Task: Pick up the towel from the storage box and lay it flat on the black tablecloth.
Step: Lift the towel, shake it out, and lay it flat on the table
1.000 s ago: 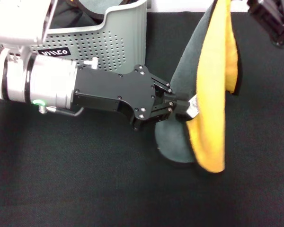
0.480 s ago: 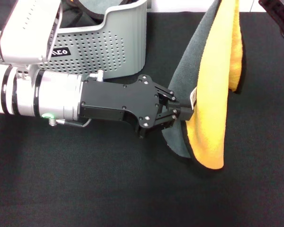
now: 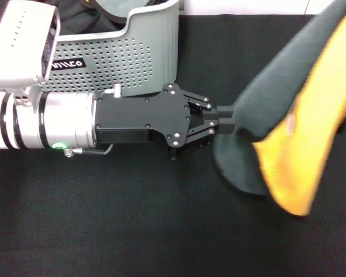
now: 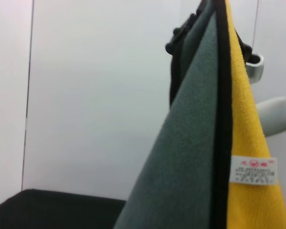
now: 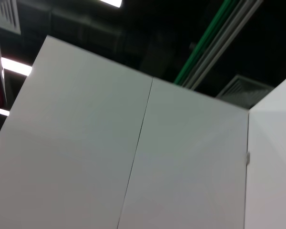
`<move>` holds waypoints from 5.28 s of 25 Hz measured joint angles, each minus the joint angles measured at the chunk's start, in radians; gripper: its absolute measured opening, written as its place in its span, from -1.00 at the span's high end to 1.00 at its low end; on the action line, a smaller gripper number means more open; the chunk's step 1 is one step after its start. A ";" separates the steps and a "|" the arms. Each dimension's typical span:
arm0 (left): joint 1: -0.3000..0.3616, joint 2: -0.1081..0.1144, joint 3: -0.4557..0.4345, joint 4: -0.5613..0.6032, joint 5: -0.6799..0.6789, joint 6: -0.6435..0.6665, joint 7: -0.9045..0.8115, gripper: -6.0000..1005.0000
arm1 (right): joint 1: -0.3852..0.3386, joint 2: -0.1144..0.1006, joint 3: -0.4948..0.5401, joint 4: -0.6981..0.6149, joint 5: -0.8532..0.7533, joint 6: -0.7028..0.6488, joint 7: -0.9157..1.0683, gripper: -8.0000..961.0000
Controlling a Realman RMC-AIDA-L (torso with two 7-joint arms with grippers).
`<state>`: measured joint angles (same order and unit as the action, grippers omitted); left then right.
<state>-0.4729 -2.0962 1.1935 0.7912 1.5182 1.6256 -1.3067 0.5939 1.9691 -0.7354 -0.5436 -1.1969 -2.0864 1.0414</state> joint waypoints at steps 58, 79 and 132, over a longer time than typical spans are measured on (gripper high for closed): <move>-0.104 -0.011 0.421 -0.389 -0.562 -0.232 0.304 0.51 | 0.051 0.029 -0.119 0.086 0.204 0.070 -0.047 0.96; -0.176 0.002 0.433 -0.414 -0.539 -0.124 0.027 0.48 | 0.010 0.014 -0.123 0.103 0.290 0.012 -0.033 0.96; -0.265 -0.002 0.426 -0.521 -0.587 -0.112 -0.097 0.12 | 0.060 0.046 -0.156 0.112 0.273 0.075 -0.157 0.96</move>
<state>-0.7380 -2.0985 1.6194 0.2698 0.9310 1.5140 -1.4036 0.6539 2.0155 -0.8913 -0.4320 -0.9237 -2.0113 0.8844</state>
